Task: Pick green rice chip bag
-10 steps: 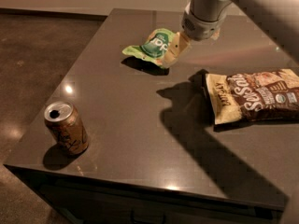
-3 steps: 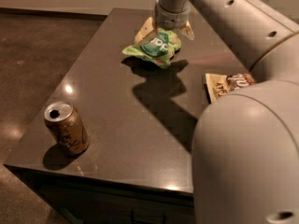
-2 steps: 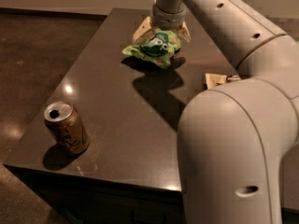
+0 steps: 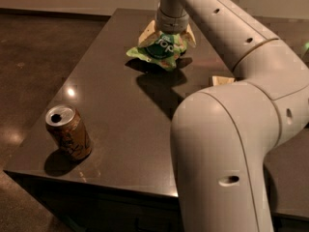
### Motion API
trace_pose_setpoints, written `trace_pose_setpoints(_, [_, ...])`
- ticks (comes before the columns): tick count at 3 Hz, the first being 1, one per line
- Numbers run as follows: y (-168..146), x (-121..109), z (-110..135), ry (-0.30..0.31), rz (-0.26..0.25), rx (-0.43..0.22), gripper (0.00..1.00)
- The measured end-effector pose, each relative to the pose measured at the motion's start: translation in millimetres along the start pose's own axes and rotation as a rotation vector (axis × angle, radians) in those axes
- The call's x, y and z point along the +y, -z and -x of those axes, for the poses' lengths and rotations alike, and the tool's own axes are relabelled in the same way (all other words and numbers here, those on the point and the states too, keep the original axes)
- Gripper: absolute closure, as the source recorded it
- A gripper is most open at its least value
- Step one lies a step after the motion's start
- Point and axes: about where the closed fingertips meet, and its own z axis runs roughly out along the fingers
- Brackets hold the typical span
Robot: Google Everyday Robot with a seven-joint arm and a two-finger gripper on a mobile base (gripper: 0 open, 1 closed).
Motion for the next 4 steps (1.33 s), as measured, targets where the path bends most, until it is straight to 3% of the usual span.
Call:
trace_pose_setpoints(1, [-7, -2, 1, -0.016, -0.019, 0.01, 0.0])
trace_pose_setpoints(4, [-5, 17, 0, 0.009, -0.003, 0.033, 0.69])
